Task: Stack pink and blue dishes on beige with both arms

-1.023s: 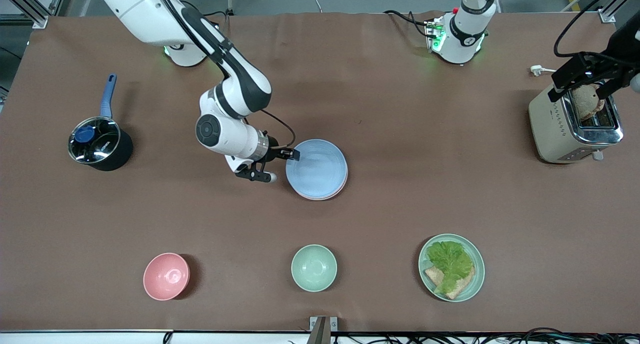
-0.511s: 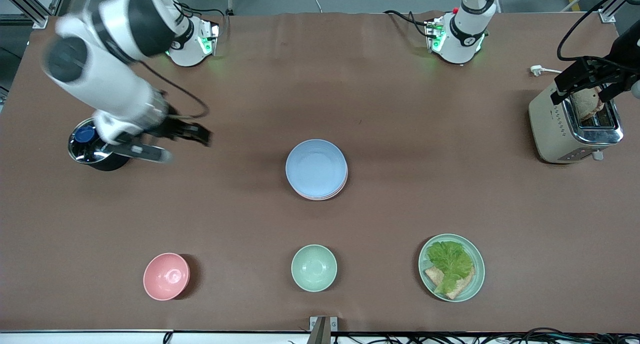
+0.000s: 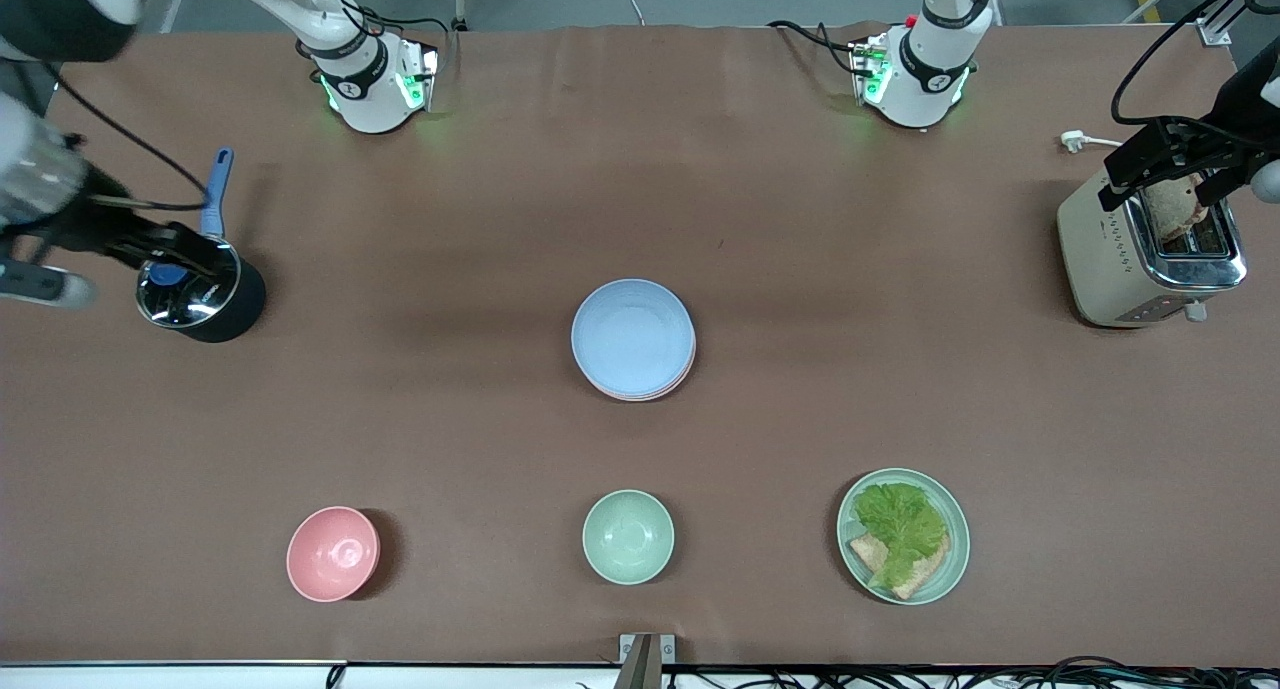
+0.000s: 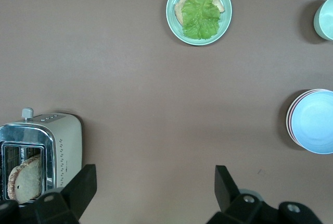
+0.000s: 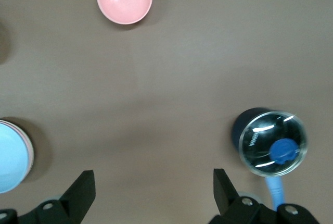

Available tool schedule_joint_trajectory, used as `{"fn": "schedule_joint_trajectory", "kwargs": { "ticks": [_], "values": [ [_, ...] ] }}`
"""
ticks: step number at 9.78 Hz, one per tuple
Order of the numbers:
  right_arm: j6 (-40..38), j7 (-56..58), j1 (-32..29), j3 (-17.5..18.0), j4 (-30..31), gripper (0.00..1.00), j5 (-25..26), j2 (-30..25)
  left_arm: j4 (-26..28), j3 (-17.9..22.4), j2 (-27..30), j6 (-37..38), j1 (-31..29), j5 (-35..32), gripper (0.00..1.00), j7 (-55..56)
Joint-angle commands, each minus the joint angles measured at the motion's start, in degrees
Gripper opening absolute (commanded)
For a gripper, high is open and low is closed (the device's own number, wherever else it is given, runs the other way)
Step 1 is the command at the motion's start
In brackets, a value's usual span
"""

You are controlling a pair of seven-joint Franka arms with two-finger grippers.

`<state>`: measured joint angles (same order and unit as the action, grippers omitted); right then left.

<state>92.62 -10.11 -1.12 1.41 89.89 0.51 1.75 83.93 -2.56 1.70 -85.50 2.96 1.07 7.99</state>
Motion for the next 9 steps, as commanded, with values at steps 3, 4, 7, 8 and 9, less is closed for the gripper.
{"fn": "schedule_joint_trajectory", "kwargs": {
  "ticks": [3,4,7,8,9],
  "values": [
    [-4.5,6.4,0.1,-4.3,-5.6,1.00,0.9,-0.1,1.1,0.2,-0.3,1.3,-0.3,0.0,1.00,-5.6],
    [-5.6,5.8,-0.4,-4.2,-5.6,1.00,0.9,-0.3,1.1,0.2,-0.3,1.3,-0.3,0.1,1.00,-5.6],
    [-8.3,5.5,-4.9,0.8,-5.6,1.00,1.2,-0.4,1.1,0.2,-0.3,1.3,-0.8,0.1,1.00,-5.3],
    [-8.2,5.5,-4.9,0.5,-5.6,1.00,1.1,-0.4,1.1,0.2,-0.3,1.3,-0.8,0.1,1.00,-5.4],
    [-8.2,5.5,-4.9,0.3,-5.5,1.00,0.6,-0.4,1.1,0.2,-0.3,1.3,-0.8,0.1,1.00,-5.6]
  ]
}}
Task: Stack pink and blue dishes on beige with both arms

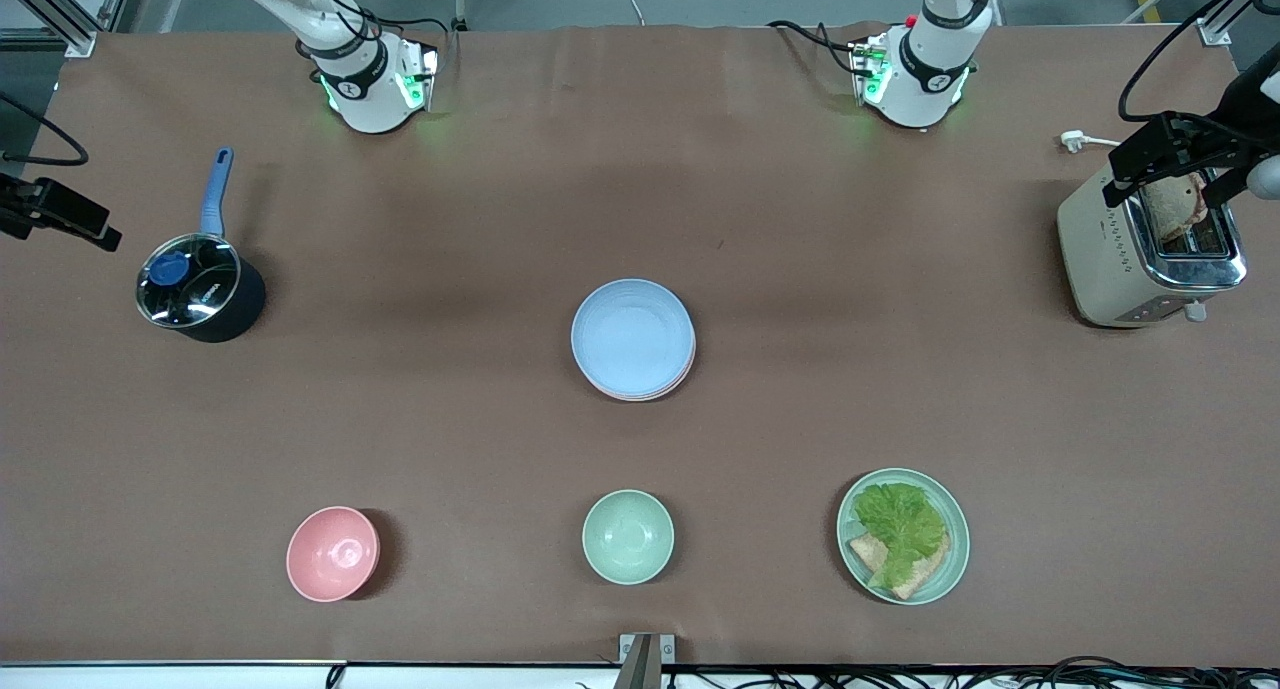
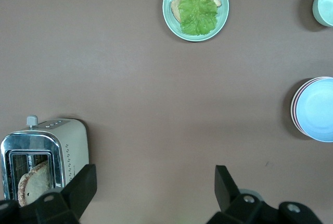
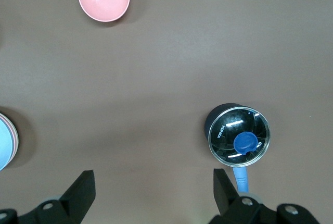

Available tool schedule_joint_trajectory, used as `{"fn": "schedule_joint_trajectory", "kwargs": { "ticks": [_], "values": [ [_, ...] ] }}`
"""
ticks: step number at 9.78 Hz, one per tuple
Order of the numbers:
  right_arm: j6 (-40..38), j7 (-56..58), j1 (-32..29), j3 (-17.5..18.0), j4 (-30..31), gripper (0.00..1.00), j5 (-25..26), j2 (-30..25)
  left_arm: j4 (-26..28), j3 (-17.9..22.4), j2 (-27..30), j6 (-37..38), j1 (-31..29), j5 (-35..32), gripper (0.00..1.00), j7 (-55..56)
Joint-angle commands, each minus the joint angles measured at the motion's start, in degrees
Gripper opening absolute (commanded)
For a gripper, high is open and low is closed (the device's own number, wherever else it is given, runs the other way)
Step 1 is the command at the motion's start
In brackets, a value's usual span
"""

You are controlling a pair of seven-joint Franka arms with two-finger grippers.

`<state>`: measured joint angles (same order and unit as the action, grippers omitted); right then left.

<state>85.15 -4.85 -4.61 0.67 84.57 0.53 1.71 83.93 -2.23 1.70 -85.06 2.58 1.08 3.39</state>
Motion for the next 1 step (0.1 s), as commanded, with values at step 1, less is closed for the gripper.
{"fn": "schedule_joint_trajectory", "kwargs": {
  "ticks": [1],
  "values": [
    [-0.4,0.3,-1.2,0.6,-0.2,1.00,0.6,-0.4,1.1,-0.1,-0.3,0.9,-0.7,0.2,1.00,-1.2]
  ]
}}
